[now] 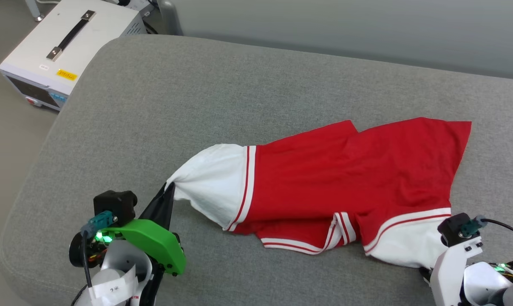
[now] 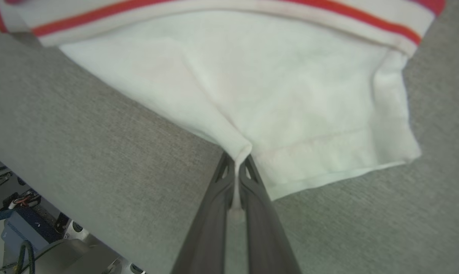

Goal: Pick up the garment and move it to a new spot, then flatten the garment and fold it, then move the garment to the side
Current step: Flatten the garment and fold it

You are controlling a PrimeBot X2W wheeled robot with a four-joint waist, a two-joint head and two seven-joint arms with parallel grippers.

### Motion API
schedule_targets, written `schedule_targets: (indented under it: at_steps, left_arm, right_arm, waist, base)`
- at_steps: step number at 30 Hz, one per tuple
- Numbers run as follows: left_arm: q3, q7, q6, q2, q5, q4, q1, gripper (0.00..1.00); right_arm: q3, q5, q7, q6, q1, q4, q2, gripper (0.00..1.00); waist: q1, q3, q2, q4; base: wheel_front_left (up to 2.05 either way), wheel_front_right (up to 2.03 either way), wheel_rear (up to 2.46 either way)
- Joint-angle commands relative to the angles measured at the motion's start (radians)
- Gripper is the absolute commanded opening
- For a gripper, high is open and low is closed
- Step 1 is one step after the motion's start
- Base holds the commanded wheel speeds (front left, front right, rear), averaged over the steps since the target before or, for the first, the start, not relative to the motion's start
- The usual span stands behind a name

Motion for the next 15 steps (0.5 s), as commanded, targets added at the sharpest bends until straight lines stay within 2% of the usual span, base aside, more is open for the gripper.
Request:
schedule_targets:
  at_steps: [1,8,15]
  left_arm:
    - [0.009,-0.004,0.003,0.014,-0.01,0.002,-0.006,0.0]
    - [0.029,0.022,0.007,0.065,-0.009,-0.013,0.011,0.0]
    - [0.041,0.087,0.005,0.146,0.007,-0.071,0.021,0.0]
  right_arm:
    - [-0.015,0.016,-0.003,-0.001,0.02,0.004,-0.025,0.0]
    - [-0.088,0.1,-0.01,-0.001,0.034,-0.075,-0.113,0.0]
    - [-0.183,0.17,-0.016,-0.001,0.018,-0.137,-0.209,0.0]
  waist:
    - [0.0,-0.034,0.0,-0.023]
    - [0.0,-0.108,0.0,-0.066]
    - [0.0,-0.16,0.0,-0.104]
  base:
    - [0.0,0.0,0.0]
    - [0.0,0.0,0.0]
    - [0.0,0.0,0.0]
